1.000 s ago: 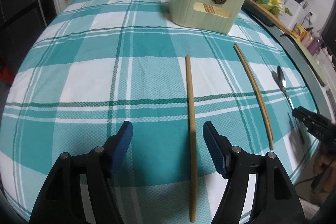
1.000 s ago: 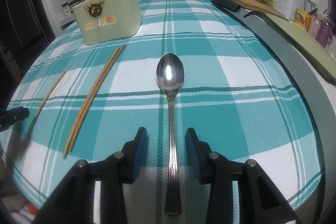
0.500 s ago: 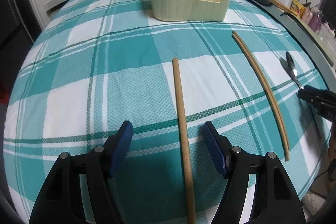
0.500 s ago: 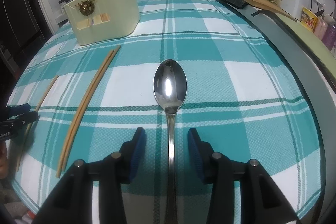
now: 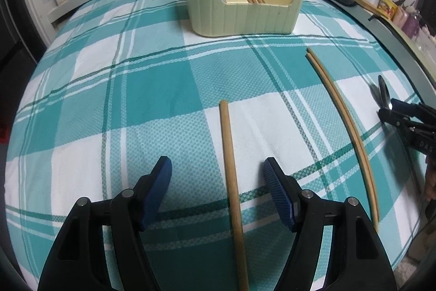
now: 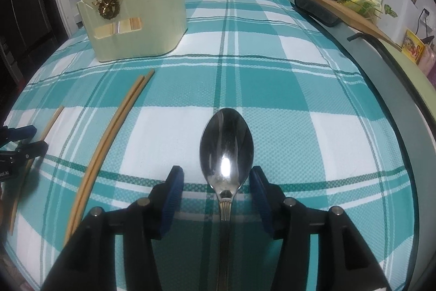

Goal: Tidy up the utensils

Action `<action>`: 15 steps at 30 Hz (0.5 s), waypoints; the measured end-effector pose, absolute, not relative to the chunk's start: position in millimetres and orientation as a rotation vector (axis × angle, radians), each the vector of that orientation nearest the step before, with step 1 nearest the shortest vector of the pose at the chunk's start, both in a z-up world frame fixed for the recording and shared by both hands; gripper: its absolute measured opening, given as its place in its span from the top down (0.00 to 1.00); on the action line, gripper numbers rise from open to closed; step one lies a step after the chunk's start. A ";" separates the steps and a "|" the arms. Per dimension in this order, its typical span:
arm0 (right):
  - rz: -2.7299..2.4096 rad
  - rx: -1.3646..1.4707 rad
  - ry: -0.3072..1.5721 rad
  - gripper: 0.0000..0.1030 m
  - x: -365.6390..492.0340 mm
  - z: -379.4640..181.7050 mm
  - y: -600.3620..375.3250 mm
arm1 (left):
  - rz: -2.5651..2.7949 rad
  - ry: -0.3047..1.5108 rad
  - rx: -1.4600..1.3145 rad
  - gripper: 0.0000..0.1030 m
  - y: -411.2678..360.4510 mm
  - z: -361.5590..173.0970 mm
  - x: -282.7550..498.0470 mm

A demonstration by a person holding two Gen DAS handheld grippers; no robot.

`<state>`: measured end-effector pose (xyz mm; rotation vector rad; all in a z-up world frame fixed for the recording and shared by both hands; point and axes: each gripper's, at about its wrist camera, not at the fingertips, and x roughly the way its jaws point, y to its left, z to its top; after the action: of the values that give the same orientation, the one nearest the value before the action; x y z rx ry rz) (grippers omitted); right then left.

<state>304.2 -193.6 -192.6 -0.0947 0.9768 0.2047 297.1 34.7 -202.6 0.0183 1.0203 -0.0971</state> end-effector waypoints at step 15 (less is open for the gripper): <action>0.233 -0.110 0.971 0.60 337.4 -190.6 -190.3 | -0.142 1.005 0.008 0.94 27.4 -198.8 321.5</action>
<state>337.4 -190.3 -190.6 -0.1101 0.9707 0.2334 321.5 27.4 -198.8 0.0078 1.0049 -0.1424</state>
